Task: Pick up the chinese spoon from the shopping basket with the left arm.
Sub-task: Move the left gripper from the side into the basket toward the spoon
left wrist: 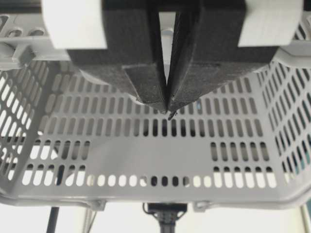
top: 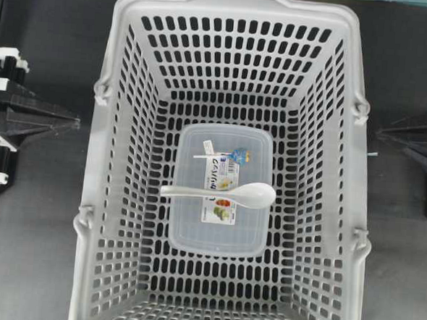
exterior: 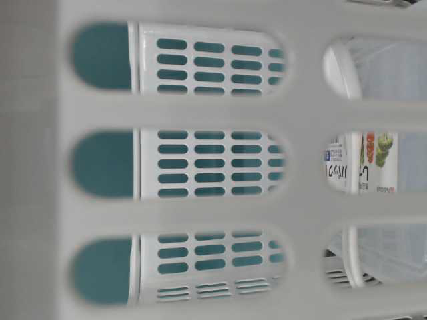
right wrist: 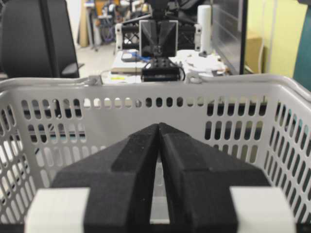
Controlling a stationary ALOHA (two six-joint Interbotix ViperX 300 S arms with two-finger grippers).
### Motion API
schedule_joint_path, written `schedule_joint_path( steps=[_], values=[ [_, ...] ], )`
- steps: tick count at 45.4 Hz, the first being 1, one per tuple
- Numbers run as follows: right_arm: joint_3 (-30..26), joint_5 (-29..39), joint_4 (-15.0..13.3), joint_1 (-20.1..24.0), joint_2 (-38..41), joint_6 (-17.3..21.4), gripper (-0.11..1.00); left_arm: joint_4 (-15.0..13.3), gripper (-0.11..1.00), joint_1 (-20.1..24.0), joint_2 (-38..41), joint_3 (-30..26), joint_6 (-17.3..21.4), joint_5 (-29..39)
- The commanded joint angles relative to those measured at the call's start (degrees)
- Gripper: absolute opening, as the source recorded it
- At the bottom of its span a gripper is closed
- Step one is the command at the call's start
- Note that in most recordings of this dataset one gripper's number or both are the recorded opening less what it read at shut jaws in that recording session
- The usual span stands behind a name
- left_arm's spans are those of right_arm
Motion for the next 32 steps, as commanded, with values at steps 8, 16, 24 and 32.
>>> schedule_joint_path(
  steps=[8, 16, 24, 32],
  values=[
    [0.2, 1.7, 0.3, 0.1, 0.3, 0.5, 0.00, 2.3, 0.00, -1.8, 3.1, -7.6, -3.6, 10.0],
    [0.1, 2.1, 0.4, 0.2, 0.2, 0.5, 0.00, 2.3, 0.00, -3.6, 7.1, -15.5, -3.4, 21.0],
    [0.0, 2.1, 0.4, 0.2, 0.1, 2.1, 0.00, 2.3, 0.00, -4.7, 13.5, -23.4, -3.3, 29.6],
    [0.0, 2.5, 0.4, 0.2, 0.1, 5.0, 0.01, 2.3, 0.00, -4.8, 20.7, -30.8, -4.0, 36.5]
  ],
)
